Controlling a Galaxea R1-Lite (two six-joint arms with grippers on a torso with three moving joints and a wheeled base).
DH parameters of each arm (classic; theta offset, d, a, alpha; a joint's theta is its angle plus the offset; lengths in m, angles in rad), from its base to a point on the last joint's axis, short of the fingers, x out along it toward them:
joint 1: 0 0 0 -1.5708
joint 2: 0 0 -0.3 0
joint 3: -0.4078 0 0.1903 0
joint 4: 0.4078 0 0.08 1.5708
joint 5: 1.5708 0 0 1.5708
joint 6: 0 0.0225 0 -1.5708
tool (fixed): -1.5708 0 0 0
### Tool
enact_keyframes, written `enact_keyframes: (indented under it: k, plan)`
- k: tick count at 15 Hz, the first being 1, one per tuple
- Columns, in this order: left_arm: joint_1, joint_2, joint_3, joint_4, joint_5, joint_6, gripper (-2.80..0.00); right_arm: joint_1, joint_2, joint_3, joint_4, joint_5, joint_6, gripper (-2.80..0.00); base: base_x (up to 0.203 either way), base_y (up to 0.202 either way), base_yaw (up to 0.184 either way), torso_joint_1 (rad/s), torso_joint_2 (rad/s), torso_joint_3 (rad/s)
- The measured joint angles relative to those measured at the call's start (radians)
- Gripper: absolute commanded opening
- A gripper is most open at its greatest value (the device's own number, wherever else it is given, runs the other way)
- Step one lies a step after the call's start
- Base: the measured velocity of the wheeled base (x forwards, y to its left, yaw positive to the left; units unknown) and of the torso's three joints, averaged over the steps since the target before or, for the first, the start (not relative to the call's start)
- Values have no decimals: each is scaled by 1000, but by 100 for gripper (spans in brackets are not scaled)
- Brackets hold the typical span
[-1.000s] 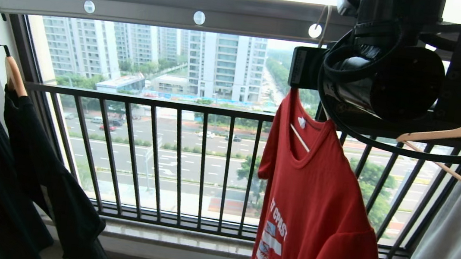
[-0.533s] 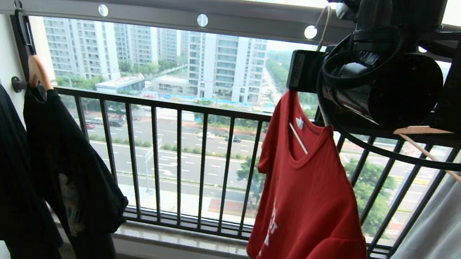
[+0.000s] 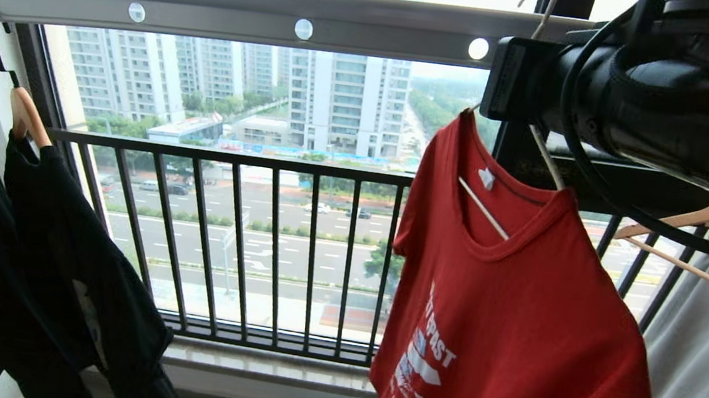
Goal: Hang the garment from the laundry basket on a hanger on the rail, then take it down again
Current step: Take the clothes off the clothes rack
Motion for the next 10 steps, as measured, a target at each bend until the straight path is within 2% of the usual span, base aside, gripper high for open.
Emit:
enact_keyframes:
  k: [2,4,5,7,9,10]
  plan:
    - [0,0,0,0,0,0,-280,61,-79,113,3,26,-13,-280,0,0,0,0,0,0]
    - [0,0,0,0,0,0,-280,99,-166,248,4,92,-30,-280,0,0,0,0,0,0]
    - [0,0,0,0,0,0,-280,111,-213,316,1,152,-36,-280,0,0,0,0,0,0]
    - [0,0,0,0,0,0,-280,124,-289,424,-2,333,-51,-280,0,0,0,0,0,0]
    - [0,0,0,0,0,0,-280,127,-334,480,-5,512,-58,-280,0,0,0,0,0,0]
    - [0,0,0,0,0,0,-280,127,-345,490,-8,568,-58,-280,0,0,0,0,0,0]
